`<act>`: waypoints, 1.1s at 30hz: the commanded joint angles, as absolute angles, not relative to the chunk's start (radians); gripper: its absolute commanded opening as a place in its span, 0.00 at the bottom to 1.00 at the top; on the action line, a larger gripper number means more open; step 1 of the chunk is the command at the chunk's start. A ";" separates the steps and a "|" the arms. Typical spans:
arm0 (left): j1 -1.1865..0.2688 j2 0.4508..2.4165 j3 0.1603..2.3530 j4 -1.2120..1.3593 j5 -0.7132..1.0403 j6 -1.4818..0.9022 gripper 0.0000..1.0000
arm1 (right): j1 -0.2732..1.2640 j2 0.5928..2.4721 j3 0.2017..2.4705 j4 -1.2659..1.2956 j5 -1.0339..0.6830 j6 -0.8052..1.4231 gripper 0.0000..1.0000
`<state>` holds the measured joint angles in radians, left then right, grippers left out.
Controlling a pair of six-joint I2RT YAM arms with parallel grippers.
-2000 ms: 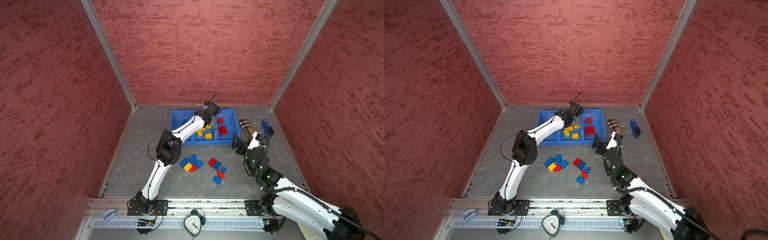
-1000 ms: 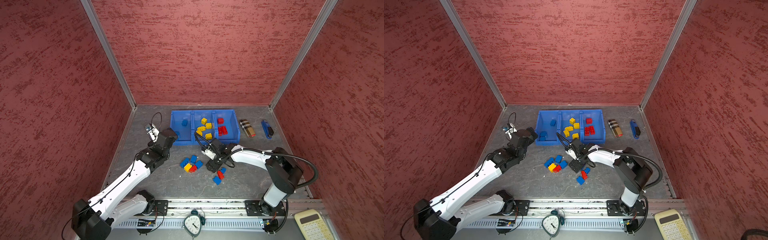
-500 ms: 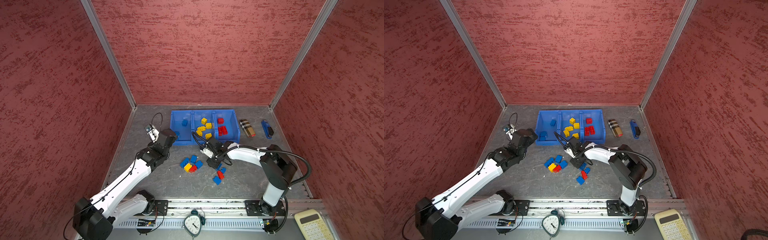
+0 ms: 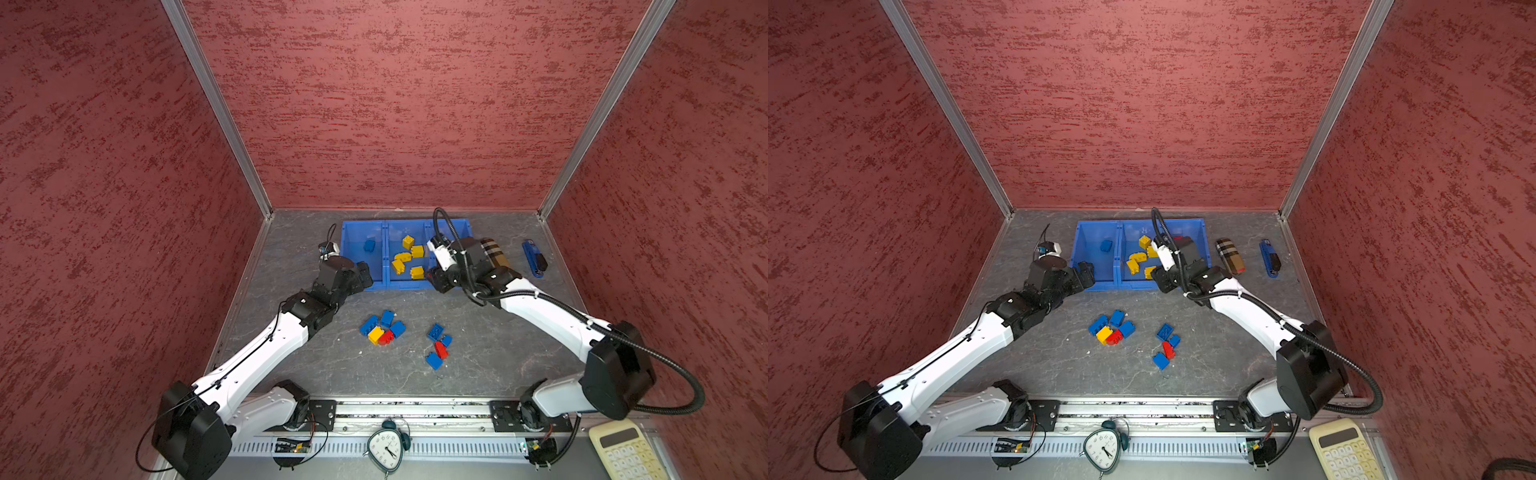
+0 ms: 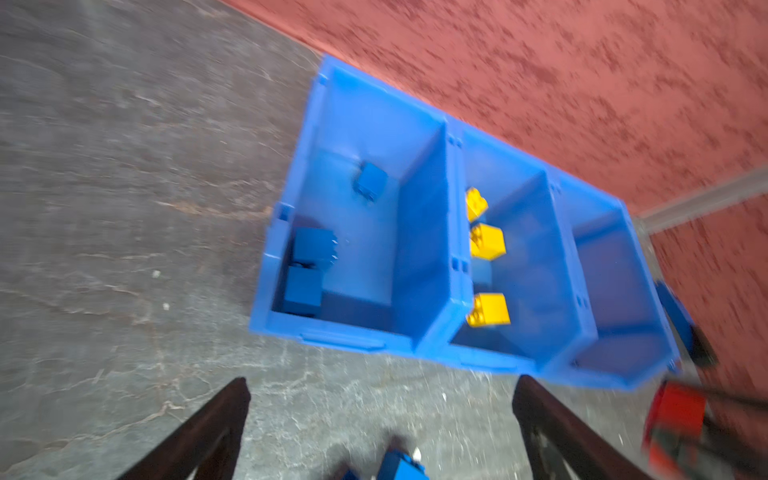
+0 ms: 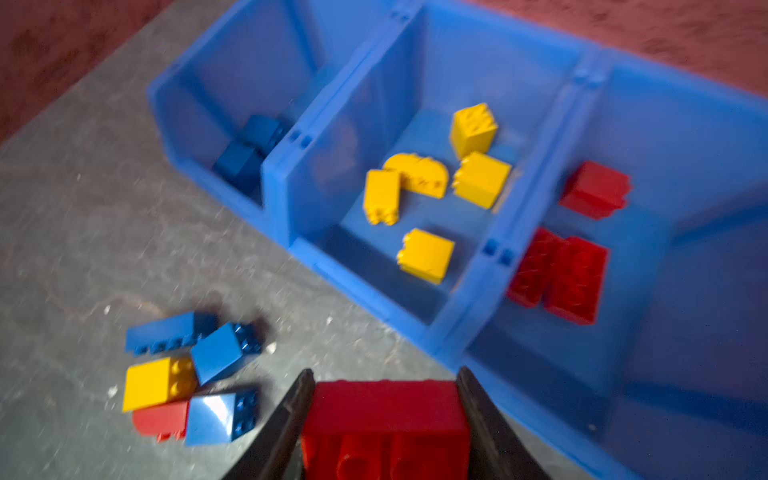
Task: Sort the legos into containers by color
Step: 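Drop the red brick by the glasses case with right gripper while left lowers, then lower the left gripper into the pile and grasp a red brick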
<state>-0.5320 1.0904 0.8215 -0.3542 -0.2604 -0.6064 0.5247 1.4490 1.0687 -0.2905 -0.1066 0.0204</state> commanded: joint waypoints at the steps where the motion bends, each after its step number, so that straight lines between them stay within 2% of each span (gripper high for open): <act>1: -0.527 1.092 0.815 -0.364 -0.145 -0.523 0.99 | 0.449 1.499 1.082 -0.160 -0.050 0.107 0.36; 5: -0.543 1.104 0.817 -0.413 -0.086 -0.488 0.99 | 0.381 1.622 1.160 -0.130 0.070 0.227 0.36; 9: -0.617 1.130 0.818 -0.470 -0.127 -0.459 0.99 | 0.353 1.772 1.286 -0.142 0.215 0.275 0.37; 14: -0.699 1.136 0.813 -0.504 -0.149 -0.413 0.99 | 0.350 1.928 1.436 -0.179 0.255 0.280 0.39; 19: -0.740 1.144 0.796 -0.558 -0.070 -0.388 0.99 | 0.350 1.989 1.512 -0.189 0.254 0.289 0.51; 25: -0.819 1.146 0.808 -0.685 -0.014 -0.368 1.00 | 0.351 1.930 1.479 -0.176 0.246 0.294 0.74; 28: -0.883 1.167 0.815 -0.707 -0.010 -0.346 0.94 | 0.351 1.884 1.448 -0.184 0.208 0.290 0.89; 29: -0.905 1.182 0.820 -0.709 -0.007 -0.334 0.91 | 0.351 1.858 1.424 -0.178 0.189 0.290 0.99; 33: -0.958 1.296 0.890 -0.785 -0.066 -0.318 0.70 | 0.351 1.726 1.304 -0.122 0.147 0.294 0.99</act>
